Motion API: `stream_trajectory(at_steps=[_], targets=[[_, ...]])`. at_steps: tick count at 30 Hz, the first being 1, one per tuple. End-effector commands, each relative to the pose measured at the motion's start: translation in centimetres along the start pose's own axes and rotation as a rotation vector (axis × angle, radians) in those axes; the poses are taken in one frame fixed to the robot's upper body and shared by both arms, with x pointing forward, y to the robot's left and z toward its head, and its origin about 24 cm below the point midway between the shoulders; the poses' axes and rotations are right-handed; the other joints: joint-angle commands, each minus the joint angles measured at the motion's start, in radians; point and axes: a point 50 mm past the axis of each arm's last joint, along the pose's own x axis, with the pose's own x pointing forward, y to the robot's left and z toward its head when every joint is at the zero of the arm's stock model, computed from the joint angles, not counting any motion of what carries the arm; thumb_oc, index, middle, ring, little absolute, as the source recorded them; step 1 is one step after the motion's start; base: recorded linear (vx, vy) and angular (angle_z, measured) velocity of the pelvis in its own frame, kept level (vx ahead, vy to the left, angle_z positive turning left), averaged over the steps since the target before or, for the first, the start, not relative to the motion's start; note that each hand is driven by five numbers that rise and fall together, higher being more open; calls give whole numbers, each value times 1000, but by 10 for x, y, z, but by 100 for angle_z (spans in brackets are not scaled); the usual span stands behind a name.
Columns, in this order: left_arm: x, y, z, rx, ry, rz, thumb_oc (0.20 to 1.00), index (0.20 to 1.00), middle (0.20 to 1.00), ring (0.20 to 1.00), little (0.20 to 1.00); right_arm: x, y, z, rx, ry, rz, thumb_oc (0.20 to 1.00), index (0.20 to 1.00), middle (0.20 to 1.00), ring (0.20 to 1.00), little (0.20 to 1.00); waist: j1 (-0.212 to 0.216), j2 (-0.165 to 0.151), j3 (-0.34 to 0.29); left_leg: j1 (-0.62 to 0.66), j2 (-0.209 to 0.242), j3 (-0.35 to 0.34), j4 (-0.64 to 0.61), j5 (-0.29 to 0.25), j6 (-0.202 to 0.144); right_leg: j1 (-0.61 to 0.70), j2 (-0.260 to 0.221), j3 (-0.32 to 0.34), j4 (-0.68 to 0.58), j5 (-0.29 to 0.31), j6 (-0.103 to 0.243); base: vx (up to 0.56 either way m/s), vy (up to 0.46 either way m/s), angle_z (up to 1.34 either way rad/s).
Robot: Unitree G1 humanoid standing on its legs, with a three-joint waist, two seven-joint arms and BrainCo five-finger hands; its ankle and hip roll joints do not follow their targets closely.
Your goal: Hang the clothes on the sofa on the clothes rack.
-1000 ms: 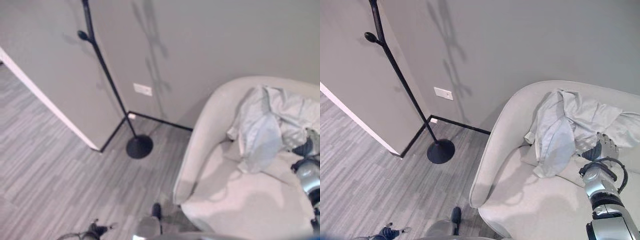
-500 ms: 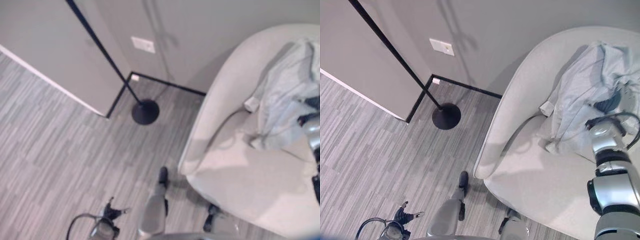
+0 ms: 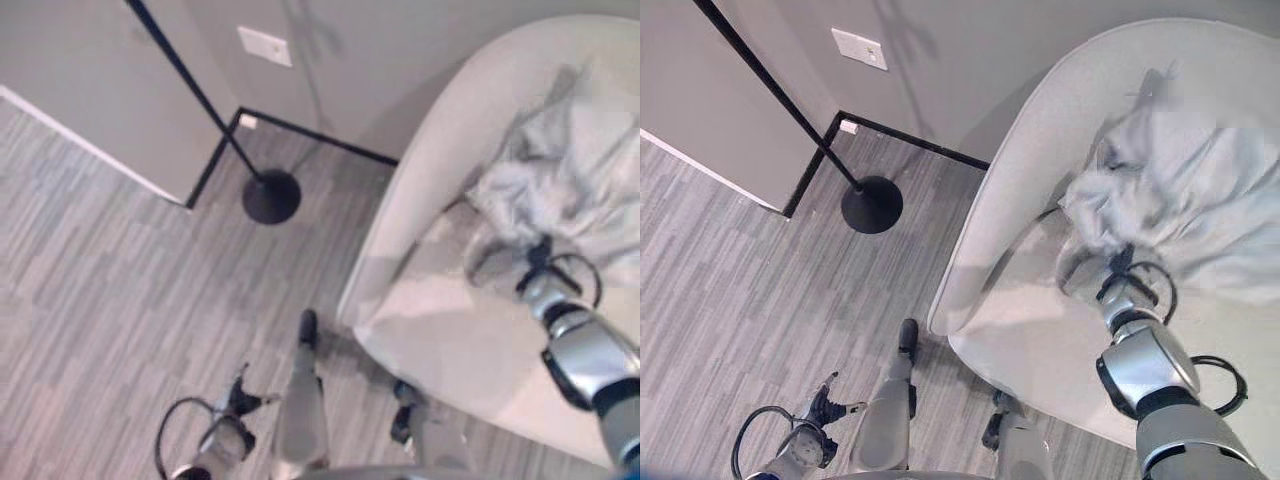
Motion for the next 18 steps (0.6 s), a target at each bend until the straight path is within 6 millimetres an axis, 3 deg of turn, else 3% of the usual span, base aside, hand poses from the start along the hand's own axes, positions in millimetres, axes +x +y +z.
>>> stream_trajectory(at_steps=[1,5,12,13,14,17,18], targets=[[7,9,8,127,-62,19,1000,1000,1000,1000,1000,15,-39,19,30,-63,-152,200,200,200,200,200,13,-40,16,70,-3,4,14,-79,-17,-59,-102,50,5,30,66,-4,35,1],[5,7,0,146,-28,13,1000,1000,1000,1000,1000,18,-52,28,172,-74,-206,200,200,200,200,200,-2,-58,1,98,-7,7,14,-95,-11,-36,-105,57,5,28,67,2,15,2],[0,7,-21,121,100,-24,1000,1000,1000,1000,1000,13,-82,69,822,-219,-172,200,200,200,200,200,-32,-106,-45,193,-13,31,9,-137,8,30,-109,78,5,21,63,25,12,-1],[1,7,-22,121,100,-23,1000,1000,1000,1000,1000,13,-82,69,823,-218,-172,200,200,200,200,200,-33,-109,-47,189,-16,30,8,-134,9,27,-112,78,5,23,64,55,43,-5],[-2,7,-29,115,135,-38,1000,1000,1000,1000,1000,4,-87,83,994,-307,-135,200,200,200,200,200,-36,-116,-67,219,-19,42,4,-146,14,44,-114,85,5,20,66,59,42,-2],[-3,10,-34,100,158,-39,1000,1000,1000,1000,1000,-10,-94,95,1113,-426,-101,200,200,200,200,200,-38,-120,-88,244,-25,52,1,-155,18,61,-116,93,5,18,68,69,49,-8],[-4,10,-37,87,179,-52,1000,1000,1000,1000,1000,-26,-100,105,1158,-545,-81,200,200,200,200,200,-41,-121,-113,269,-31,60,0,-165,21,81,-119,96,5,10,68,41,41,-14]])
